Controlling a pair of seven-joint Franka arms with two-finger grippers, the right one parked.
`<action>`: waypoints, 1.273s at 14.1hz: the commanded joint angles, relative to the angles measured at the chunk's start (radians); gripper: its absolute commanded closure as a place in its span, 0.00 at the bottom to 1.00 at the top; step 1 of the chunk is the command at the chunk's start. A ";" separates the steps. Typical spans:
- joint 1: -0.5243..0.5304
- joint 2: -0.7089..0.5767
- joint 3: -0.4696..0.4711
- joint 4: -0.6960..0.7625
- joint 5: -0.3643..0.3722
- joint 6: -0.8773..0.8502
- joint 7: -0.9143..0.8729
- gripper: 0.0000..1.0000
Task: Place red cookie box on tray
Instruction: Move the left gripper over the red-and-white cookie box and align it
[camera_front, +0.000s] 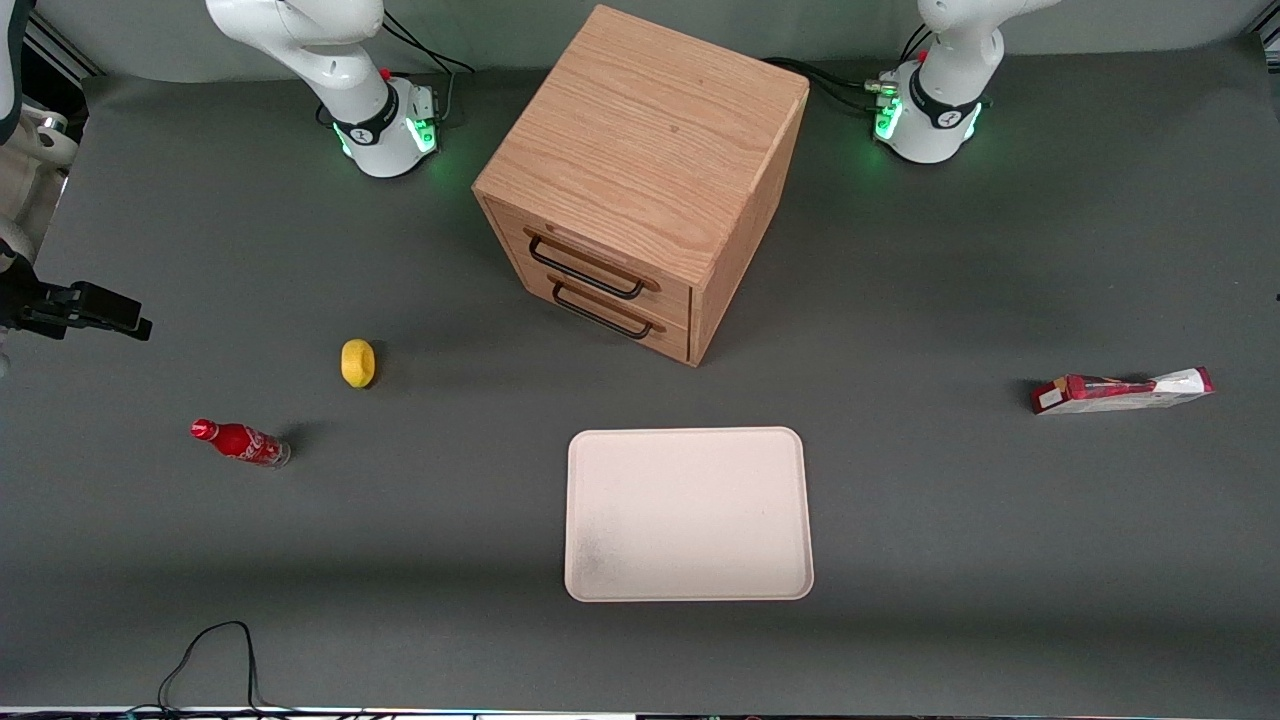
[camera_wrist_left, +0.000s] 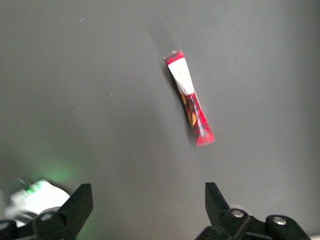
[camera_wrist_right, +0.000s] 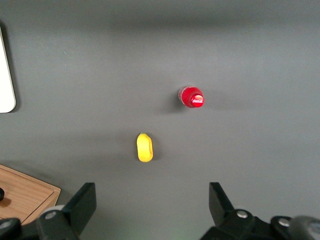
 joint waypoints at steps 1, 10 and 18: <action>0.002 -0.029 -0.001 -0.076 0.015 0.093 -0.204 0.00; 0.005 0.097 -0.002 -0.333 0.014 0.559 -0.272 0.00; 0.032 0.229 -0.002 -0.445 -0.003 0.859 -0.272 0.00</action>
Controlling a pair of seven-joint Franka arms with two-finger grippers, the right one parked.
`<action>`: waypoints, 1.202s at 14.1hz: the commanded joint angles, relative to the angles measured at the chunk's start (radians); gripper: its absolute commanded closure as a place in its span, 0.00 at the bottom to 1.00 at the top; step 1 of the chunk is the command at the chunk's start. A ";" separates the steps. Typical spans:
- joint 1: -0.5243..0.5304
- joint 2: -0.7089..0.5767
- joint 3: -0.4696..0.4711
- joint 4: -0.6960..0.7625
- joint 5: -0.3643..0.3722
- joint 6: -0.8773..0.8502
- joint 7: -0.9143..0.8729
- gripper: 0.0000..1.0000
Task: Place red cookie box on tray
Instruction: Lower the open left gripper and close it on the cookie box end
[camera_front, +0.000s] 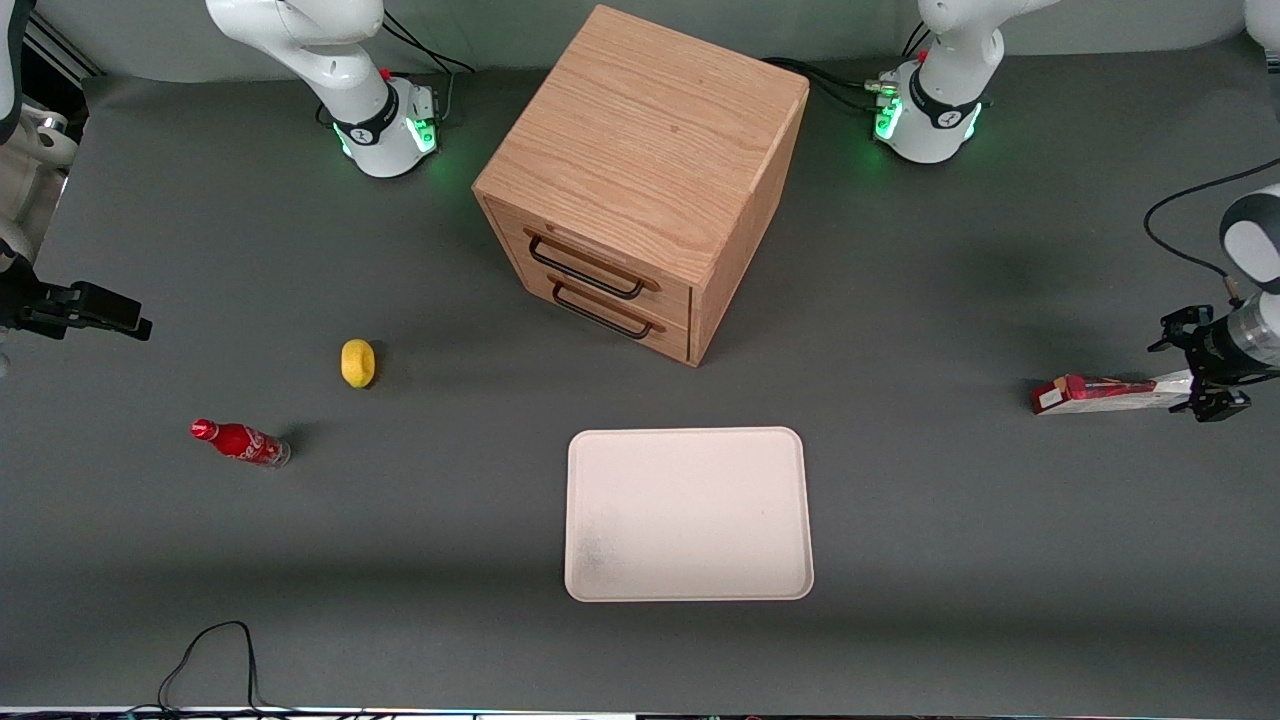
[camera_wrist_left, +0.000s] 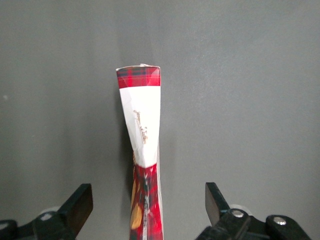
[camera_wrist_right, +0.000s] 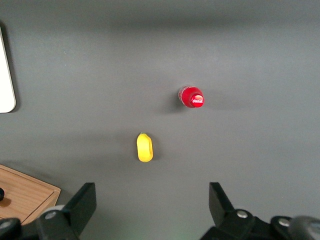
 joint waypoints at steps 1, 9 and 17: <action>0.012 0.000 -0.007 -0.042 -0.004 0.067 -0.017 0.00; 0.007 0.029 -0.011 -0.118 -0.006 0.188 -0.011 0.00; 0.005 0.032 -0.010 -0.105 -0.004 0.173 0.000 1.00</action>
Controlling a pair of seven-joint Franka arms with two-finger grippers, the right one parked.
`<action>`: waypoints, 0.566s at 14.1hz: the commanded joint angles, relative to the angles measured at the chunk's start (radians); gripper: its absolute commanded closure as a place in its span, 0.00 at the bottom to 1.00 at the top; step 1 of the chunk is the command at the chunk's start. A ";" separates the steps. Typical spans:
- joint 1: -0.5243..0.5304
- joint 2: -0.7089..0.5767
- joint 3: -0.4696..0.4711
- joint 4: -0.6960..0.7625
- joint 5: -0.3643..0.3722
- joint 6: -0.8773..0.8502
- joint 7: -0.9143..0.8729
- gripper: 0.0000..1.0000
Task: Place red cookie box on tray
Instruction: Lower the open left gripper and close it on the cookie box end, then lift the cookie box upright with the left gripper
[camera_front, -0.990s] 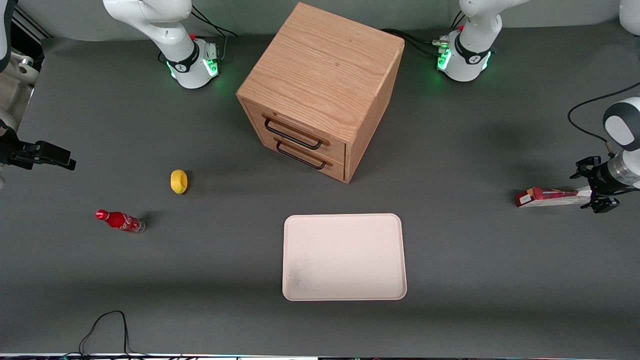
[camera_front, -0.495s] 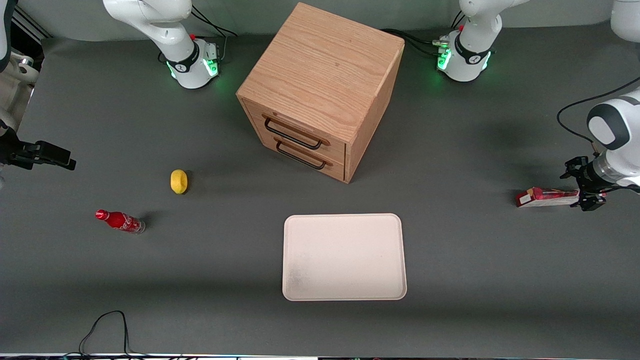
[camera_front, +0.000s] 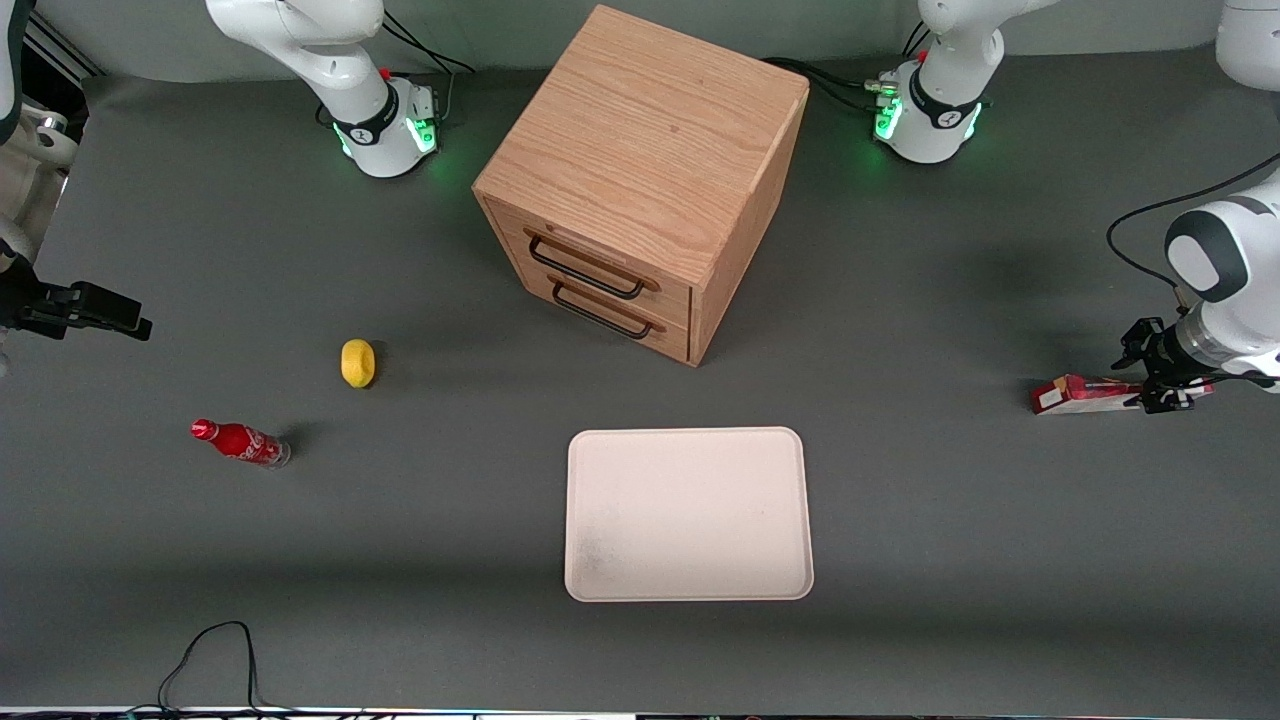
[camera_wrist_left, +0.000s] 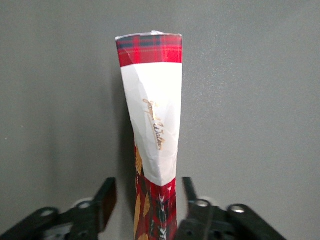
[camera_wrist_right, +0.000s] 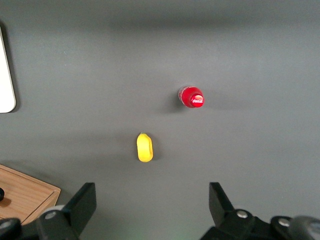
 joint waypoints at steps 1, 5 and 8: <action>0.003 -0.010 0.002 0.001 -0.002 0.003 0.002 1.00; -0.002 -0.025 0.000 0.054 -0.002 -0.069 0.000 1.00; -0.002 -0.057 -0.001 0.227 -0.004 -0.335 0.000 1.00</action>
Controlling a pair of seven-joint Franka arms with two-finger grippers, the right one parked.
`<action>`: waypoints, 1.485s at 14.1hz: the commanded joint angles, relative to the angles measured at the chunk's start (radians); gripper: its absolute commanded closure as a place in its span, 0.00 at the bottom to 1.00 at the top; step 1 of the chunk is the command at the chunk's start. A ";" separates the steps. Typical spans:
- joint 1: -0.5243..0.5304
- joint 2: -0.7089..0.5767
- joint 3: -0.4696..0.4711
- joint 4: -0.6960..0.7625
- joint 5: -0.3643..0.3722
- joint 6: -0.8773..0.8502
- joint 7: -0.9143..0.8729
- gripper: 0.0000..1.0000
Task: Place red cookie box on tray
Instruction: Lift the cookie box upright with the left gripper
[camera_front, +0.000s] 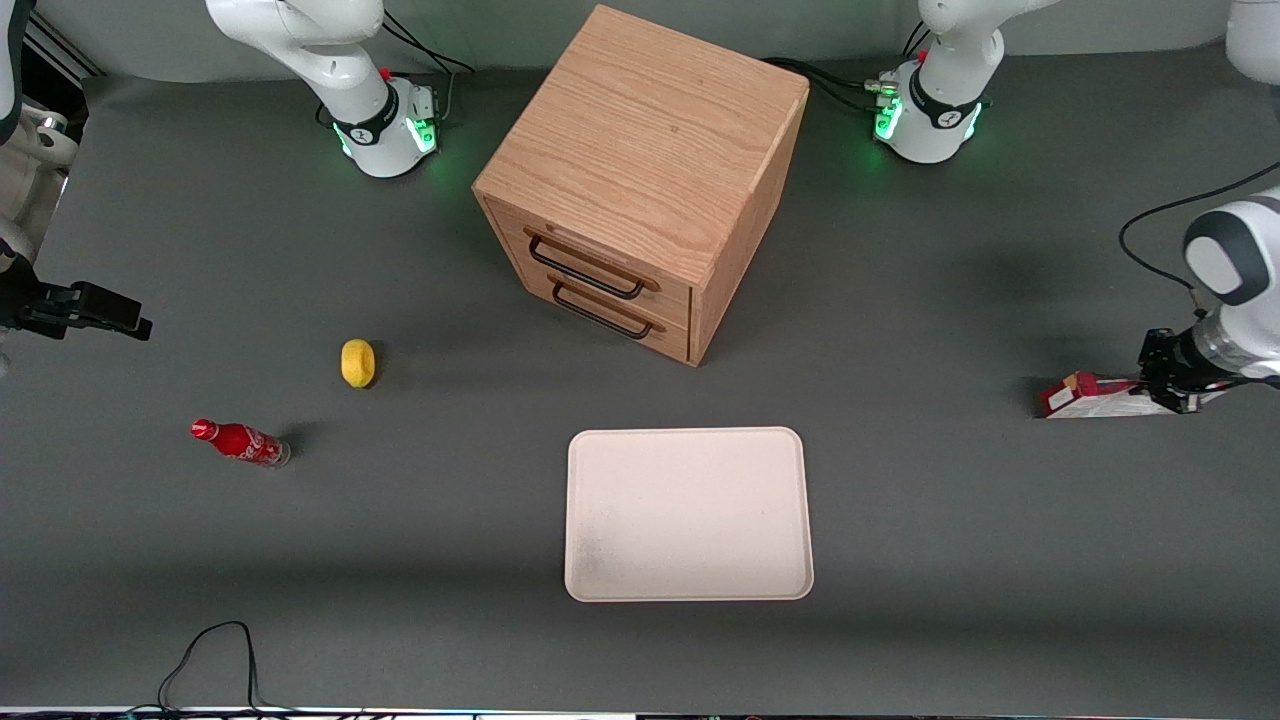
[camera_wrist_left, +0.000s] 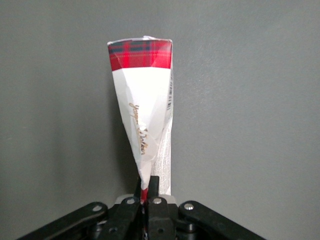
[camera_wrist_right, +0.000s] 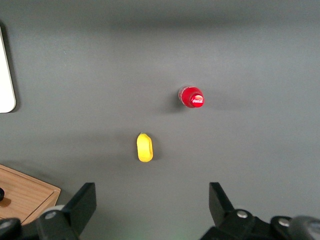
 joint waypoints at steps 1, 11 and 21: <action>-0.002 -0.054 -0.001 0.182 -0.004 -0.280 0.001 1.00; -0.022 -0.125 -0.011 0.672 0.001 -0.859 0.092 1.00; -0.209 -0.056 -0.278 0.730 0.033 -0.788 0.330 1.00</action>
